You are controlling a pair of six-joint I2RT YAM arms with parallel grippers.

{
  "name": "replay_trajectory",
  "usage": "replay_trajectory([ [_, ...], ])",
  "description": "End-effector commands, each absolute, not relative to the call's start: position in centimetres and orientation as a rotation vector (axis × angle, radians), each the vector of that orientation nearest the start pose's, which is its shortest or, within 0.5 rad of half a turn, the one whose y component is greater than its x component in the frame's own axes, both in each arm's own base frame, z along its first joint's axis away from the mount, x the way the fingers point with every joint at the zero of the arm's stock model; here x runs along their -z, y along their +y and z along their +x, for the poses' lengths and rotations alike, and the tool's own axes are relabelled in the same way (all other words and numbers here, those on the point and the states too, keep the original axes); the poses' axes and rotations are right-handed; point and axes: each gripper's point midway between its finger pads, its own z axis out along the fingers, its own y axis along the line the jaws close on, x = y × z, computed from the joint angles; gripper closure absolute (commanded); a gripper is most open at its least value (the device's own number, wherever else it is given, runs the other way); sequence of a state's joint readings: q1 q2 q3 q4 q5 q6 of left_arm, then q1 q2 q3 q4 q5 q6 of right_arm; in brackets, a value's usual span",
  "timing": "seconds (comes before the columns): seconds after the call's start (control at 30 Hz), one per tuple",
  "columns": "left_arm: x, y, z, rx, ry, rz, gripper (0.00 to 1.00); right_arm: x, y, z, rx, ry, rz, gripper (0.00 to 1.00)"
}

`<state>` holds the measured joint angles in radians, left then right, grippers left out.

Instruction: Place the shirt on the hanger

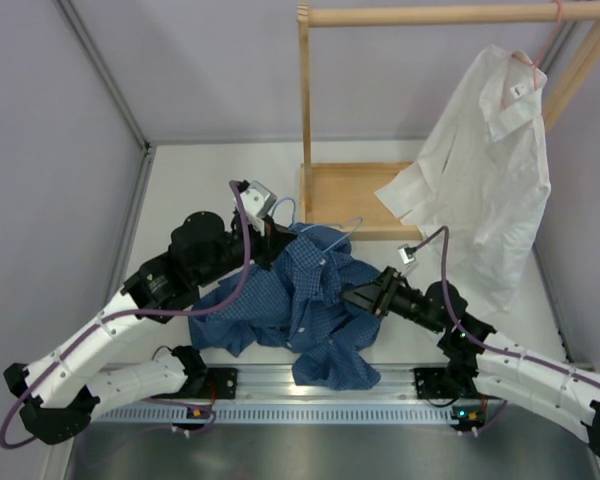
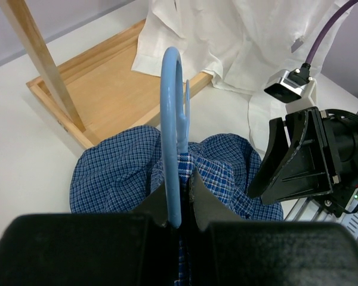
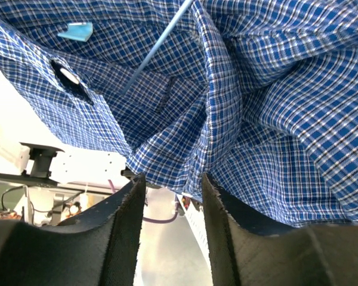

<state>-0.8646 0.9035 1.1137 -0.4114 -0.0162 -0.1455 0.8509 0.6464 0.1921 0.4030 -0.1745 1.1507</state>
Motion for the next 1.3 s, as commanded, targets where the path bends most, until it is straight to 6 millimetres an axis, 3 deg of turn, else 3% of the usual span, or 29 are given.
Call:
replay_trajectory([
  [0.0, -36.8, -25.0, 20.7, 0.766, 1.604, 0.574, 1.00, -20.6, 27.1, 14.3, -1.646, 1.868, 0.157, 0.58],
  [0.33, -37.1, -24.6, 21.0, 0.764, 1.579, 0.531, 1.00, -18.1, 28.0, 14.3, -1.624, 1.937, 0.240, 0.57],
  [0.5, -37.0, -24.5, 20.7, 0.773, 1.560, 0.533, 1.00, -17.8, 28.0, 14.2, -1.633, 1.920, 0.273, 0.60],
  [0.67, -36.4, -24.9, 20.3, 0.800, 1.563, 0.553, 1.00, -18.6, 27.8, 15.1, -1.611, 1.873, 0.301, 0.62],
  [0.83, -36.7, -24.6, 20.1, 0.811, 1.540, 0.539, 1.00, -19.2, 28.9, 15.4, -1.633, 1.875, 0.298, 0.66],
  [1.03, -36.7, -24.0, 20.2, 0.787, 1.534, 0.526, 1.00, -19.8, 30.1, 14.7, -1.717, 1.870, 0.266, 0.72],
  [1.27, -36.3, -23.7, 20.3, 0.772, 1.539, 0.519, 1.00, -20.9, 29.9, 14.2, -1.746, 1.840, 0.264, 0.75],
])
